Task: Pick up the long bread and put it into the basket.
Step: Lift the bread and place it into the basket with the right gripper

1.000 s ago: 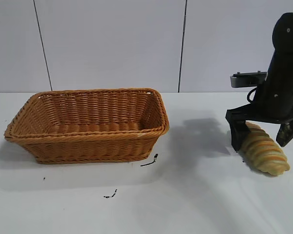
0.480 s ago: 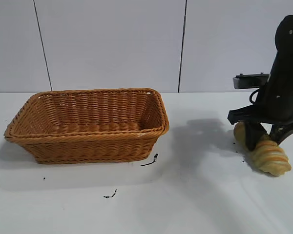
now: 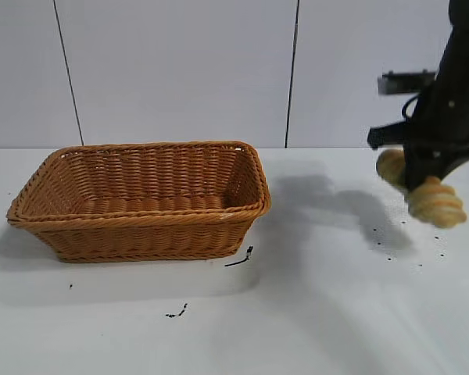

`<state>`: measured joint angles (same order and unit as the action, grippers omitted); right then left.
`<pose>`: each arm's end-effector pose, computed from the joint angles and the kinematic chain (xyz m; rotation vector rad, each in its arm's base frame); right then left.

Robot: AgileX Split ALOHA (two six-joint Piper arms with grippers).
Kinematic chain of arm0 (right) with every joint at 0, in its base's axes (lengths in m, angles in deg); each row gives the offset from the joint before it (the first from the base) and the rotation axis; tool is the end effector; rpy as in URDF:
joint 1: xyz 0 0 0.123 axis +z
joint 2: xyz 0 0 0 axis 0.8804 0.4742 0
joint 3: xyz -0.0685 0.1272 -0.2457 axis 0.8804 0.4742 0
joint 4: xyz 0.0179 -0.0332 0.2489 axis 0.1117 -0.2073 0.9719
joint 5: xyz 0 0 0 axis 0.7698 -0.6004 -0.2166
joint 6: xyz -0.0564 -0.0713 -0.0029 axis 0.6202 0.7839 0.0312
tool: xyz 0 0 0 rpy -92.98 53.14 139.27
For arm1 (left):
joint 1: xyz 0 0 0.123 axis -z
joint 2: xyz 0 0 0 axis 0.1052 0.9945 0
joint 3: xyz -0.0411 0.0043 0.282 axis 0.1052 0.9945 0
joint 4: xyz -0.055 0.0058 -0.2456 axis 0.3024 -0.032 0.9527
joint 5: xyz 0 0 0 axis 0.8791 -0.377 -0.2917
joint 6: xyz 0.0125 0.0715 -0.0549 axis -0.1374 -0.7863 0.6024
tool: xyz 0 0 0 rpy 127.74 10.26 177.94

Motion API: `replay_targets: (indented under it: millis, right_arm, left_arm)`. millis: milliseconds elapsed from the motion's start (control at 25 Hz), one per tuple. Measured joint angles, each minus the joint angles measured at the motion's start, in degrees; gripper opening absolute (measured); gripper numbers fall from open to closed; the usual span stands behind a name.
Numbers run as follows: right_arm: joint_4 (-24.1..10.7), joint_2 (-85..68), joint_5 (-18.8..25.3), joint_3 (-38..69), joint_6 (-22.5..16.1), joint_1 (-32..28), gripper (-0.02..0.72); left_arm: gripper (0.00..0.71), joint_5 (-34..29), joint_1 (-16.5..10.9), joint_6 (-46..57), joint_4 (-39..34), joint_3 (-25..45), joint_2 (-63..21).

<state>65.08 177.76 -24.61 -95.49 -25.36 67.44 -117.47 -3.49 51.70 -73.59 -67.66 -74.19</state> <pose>0.4191 0.0397 0.2861 -0.1256 2.7479 -0.0092 -0.0065 0.0002 0.2774 0.1163 2.0423 0.0155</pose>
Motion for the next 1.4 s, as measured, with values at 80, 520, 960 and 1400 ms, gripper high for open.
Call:
replay_targets:
  millis: [80, 520, 960, 1400]
  right_arm:
    - [0.1, 0.6, 1.6, -3.6, 1.0, 1.5, 0.097]
    - [0.9, 12.0, 6.2, -24.9, 10.2, 16.4, 0.093]
    - [3.0, 21.3, -5.5, -28.4, 44.5, 30.4, 0.093]
    - [9.2, 29.5, -11.3, -28.4, 53.7, 31.2, 0.093]
  left_arm:
    - [0.696, 0.0, 0.0, 0.0, 0.0, 0.0, 0.0]
    - [0.696, 0.0, 0.0, 0.0, 0.0, 0.0, 0.0]
    - [0.696, 0.0, 0.0, 0.0, 0.0, 0.0, 0.0]
    - [0.696, 0.0, 0.0, 0.0, 0.0, 0.0, 0.0]
